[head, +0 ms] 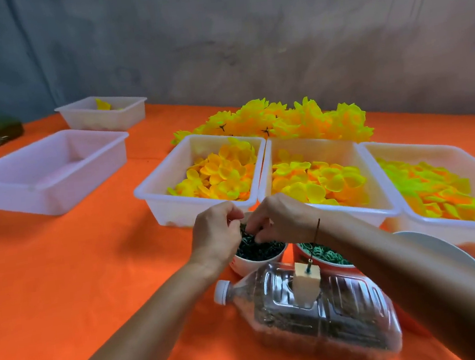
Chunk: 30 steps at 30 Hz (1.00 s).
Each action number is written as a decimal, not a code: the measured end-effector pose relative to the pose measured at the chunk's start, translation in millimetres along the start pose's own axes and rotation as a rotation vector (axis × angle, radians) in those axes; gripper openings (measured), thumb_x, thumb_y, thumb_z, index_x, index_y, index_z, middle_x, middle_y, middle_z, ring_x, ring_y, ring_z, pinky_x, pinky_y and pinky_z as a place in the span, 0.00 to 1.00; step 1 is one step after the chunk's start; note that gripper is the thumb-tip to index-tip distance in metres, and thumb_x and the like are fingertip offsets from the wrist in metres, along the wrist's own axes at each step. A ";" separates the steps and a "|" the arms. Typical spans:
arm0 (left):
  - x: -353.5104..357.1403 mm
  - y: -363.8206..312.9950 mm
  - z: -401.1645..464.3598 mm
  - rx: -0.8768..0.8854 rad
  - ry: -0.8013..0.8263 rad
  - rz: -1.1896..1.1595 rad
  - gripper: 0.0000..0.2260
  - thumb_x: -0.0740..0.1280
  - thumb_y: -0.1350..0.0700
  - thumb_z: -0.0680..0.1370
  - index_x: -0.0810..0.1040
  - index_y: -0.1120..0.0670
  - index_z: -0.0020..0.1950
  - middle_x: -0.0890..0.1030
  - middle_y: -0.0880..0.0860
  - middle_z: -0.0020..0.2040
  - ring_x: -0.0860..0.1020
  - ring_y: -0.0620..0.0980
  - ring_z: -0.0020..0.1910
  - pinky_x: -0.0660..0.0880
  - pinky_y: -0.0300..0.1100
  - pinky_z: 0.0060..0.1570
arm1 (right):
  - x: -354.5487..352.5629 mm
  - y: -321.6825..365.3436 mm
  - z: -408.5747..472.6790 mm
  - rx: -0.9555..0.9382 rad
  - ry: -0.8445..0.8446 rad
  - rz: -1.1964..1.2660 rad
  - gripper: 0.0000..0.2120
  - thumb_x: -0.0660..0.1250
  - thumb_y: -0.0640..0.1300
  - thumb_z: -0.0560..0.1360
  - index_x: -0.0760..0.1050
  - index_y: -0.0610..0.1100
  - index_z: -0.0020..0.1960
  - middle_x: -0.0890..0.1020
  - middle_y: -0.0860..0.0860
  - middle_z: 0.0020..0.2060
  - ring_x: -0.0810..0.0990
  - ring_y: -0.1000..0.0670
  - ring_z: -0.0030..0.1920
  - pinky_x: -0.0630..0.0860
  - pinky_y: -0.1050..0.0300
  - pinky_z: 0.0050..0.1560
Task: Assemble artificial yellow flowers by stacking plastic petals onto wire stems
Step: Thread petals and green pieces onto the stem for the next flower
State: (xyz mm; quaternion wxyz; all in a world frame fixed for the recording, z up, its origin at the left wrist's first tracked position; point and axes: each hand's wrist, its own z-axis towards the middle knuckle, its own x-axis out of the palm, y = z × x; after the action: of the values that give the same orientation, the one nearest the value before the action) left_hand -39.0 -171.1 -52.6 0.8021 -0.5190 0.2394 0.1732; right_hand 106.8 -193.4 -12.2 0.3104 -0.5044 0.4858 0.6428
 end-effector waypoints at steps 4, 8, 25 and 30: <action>-2.6 -0.3 1.7 -0.043 -0.021 -0.032 0.08 0.65 0.67 0.73 0.82 0.58 0.45 0.84 0.54 0.44 0.80 0.52 0.46 0.75 0.43 0.51 | 2.8 6.5 4.9 0.010 0.105 -0.137 0.10 0.70 0.41 0.71 0.83 0.44 0.52 0.83 0.47 0.43 0.76 0.50 0.40 0.66 0.61 0.39; -4.1 -0.7 0.7 -0.055 -0.018 -0.047 0.08 0.65 0.67 0.73 0.83 0.57 0.45 0.84 0.54 0.43 0.80 0.52 0.45 0.75 0.42 0.50 | 5.3 5.8 6.0 0.064 0.115 -0.106 0.10 0.71 0.39 0.70 0.83 0.41 0.51 0.84 0.45 0.46 0.80 0.46 0.47 0.68 0.63 0.40; -6.9 0.4 -2.8 -0.060 0.013 -0.101 0.09 0.65 0.65 0.74 0.81 0.53 0.42 0.80 0.46 0.38 0.77 0.44 0.39 0.69 0.24 0.38 | 5.2 -13.1 -6.6 0.137 -0.160 0.456 0.04 0.71 0.34 0.71 0.83 0.42 0.41 0.83 0.48 0.34 0.81 0.54 0.34 0.75 0.63 0.35; -7.1 -1.5 -3.3 -0.051 0.018 -0.124 0.09 0.66 0.65 0.74 0.81 0.53 0.41 0.79 0.45 0.36 0.75 0.40 0.36 0.67 0.21 0.35 | 7.4 -15.3 -6.6 0.148 -0.139 0.606 0.08 0.68 0.34 0.74 0.80 0.46 0.41 0.84 0.49 0.35 0.81 0.54 0.33 0.74 0.60 0.32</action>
State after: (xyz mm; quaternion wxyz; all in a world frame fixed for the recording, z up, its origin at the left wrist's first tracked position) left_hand -44.8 -174.9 -48.6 0.7955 -0.5548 0.2095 0.1244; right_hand 120.4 -195.1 -24.2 0.1732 -0.2679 0.6369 0.7019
